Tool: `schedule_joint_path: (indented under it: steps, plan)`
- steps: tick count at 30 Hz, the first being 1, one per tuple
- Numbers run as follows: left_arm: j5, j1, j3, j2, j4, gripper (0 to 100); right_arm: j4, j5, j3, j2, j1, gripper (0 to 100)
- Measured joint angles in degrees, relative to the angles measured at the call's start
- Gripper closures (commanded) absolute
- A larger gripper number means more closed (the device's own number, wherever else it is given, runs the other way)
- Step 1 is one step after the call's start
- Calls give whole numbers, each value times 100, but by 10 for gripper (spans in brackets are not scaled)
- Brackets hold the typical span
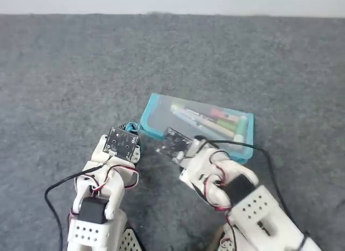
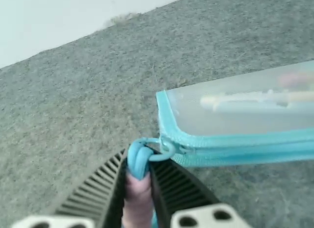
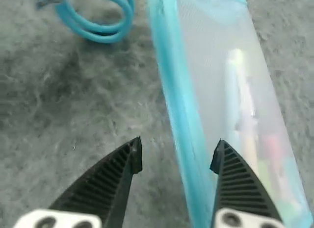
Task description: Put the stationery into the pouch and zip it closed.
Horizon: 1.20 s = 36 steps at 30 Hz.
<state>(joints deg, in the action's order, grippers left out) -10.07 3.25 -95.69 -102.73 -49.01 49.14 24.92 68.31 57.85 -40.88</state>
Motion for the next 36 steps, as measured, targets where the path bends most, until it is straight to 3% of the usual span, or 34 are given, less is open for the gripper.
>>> schedule_joint_path:
  steps: [15,18,26,31,33,36]
  plan:
    - [0,0,-9,0,0,988,-1266,-26,-2251,-4185,-18,772]
    - [0,9,-9,0,0,988,-1301,-26,-2725,-4747,44,820]
    - [0,0,-18,9,0,988,-1319,-18,-3077,-5143,167,985]
    - [0,0,-18,9,0,983,-1319,-18,-3077,-5134,343,990]
    - [0,9,-18,9,0,939,-1266,-18,-3086,-5125,404,990]
    - [132,9,-18,9,0,778,-932,-9,-3095,-5002,457,990]
